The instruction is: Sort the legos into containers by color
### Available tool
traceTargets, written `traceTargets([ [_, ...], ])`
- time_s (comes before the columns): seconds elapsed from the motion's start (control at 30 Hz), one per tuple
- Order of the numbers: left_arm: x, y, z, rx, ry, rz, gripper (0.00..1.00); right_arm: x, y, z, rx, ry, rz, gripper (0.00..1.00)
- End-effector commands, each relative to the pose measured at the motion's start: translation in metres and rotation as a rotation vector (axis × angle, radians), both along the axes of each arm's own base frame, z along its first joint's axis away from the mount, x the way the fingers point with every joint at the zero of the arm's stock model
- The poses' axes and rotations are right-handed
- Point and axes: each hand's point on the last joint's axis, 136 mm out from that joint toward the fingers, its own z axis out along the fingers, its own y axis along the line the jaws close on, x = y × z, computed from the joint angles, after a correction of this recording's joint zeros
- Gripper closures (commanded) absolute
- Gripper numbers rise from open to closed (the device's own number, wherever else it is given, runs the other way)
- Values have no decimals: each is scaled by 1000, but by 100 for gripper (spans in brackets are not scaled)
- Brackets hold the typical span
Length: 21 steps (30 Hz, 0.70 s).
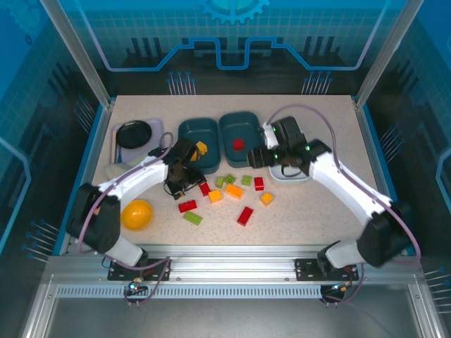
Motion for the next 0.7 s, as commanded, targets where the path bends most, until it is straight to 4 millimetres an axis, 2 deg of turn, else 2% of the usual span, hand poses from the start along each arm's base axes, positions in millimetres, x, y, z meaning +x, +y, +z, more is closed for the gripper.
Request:
traceTargets([
  [0.0, 16, -8, -2, -11, -9, 40, 24, -33, 28, 0, 187, 1, 90, 27],
  [0.1, 24, -16, -9, 3, -15, 39, 24, -60, 28, -7, 213, 39, 95, 27],
  [0.13, 26, -19, -12, 8, -15, 33, 24, -68, 25, -15, 208, 59, 90, 27],
  [0.23, 27, -23, -21, 52, 12, 27, 23, -83, 15, -23, 202, 83, 73, 27],
  [0.43, 29, -25, -39, 111, 40, 27, 25, -93, 5, -21, 192, 84, 59, 27],
  [0.67, 35, -23, -56, 160, 10, 3, 36, -97, 5, -21, 205, 96, 55, 27],
])
